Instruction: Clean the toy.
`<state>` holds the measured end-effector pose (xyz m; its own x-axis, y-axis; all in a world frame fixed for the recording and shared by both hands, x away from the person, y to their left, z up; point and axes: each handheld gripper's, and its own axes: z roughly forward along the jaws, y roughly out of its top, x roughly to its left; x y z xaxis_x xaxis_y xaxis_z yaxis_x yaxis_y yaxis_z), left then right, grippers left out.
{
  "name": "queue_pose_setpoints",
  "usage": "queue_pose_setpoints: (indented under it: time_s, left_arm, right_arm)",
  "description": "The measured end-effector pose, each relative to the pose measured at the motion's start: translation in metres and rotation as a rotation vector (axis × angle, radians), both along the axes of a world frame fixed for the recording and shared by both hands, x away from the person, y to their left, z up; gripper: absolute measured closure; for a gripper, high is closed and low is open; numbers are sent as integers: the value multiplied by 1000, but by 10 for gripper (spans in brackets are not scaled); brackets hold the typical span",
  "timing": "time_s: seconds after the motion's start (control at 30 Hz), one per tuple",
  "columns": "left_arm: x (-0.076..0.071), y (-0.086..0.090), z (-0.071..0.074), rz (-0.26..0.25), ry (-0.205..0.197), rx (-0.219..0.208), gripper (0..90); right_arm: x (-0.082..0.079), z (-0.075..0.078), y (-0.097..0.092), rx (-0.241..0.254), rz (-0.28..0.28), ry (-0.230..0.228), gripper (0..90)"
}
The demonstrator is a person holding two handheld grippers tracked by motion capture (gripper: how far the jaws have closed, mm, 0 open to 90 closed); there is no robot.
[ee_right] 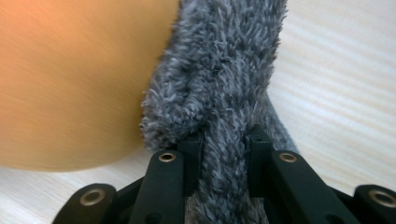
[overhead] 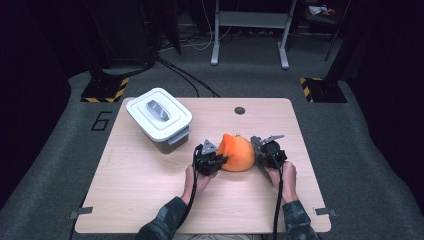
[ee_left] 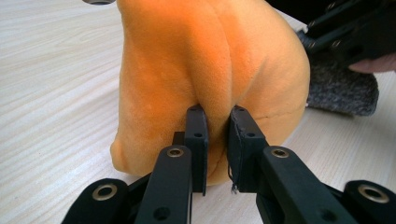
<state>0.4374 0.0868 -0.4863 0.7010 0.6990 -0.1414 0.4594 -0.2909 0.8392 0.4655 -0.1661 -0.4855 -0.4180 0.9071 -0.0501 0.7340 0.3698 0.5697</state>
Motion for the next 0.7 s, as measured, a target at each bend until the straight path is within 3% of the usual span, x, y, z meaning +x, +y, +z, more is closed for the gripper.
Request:
queue_pose_setpoints:
  time_s: [0.1, 0.2, 0.27, 0.5, 0.7]
  left_arm:
    - [0, 1, -1, 2, -5, 5, 794]
    - [0, 3, -1, 4, 3, 3, 794]
    - [1, 4, -2, 8, 3, -4, 794]
    - [0, 5, -3, 12, 6, -5, 794]
    - [0, 4, -2, 7, -1, 9, 793]
  right_arm:
    - [3, -7, -2, -7, 16, 16, 741]
    - [0, -1, -4, 2, 1, 22, 741]
    - [-1, 6, -8, -9, -3, -28, 742]
    - [-10, 39, -9, 16, -8, -124, 742]
    - [-20, 70, 9, 66, 37, -204, 743]
